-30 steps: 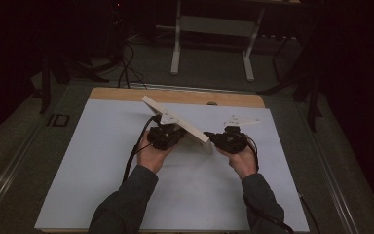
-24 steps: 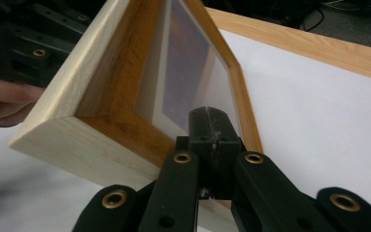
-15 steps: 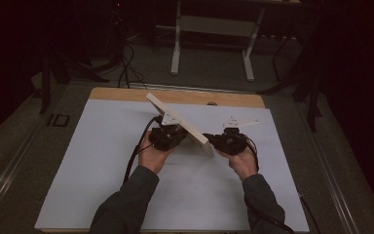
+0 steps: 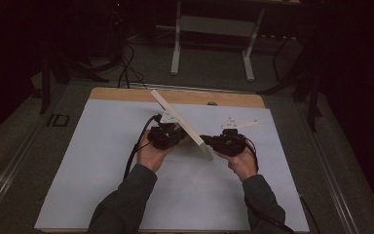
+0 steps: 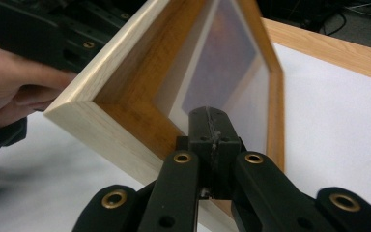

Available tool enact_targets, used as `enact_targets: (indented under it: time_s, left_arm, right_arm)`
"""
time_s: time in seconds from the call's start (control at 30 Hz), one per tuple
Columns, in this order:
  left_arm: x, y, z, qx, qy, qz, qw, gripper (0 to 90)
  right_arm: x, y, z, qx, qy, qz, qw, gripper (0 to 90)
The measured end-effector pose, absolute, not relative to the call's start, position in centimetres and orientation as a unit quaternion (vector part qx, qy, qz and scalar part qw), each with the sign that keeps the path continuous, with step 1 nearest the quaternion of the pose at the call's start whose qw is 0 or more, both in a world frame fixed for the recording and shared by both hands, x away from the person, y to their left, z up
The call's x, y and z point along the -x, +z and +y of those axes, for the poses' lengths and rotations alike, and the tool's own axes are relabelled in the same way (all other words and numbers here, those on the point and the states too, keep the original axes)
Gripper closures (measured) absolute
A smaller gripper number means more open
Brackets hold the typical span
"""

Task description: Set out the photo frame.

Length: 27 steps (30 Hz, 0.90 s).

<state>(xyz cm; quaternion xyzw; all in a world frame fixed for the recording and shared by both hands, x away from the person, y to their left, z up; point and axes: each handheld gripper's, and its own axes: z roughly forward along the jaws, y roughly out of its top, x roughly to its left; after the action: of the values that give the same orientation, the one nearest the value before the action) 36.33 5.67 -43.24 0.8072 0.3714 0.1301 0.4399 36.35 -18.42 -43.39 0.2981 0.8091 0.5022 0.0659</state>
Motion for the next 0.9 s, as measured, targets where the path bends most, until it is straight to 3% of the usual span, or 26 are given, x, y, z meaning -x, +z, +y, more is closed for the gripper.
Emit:
enact_targets:
  time_s: [0.9]
  left_arm:
    - [-36.9, -43.0, 6.7, -0.820, 0.113, 0.354, 0.435, 90.0]
  right_arm:
    - [-35.5, -43.2, -16.6, -0.263, 0.494, 0.827, 0.055, 90.0]
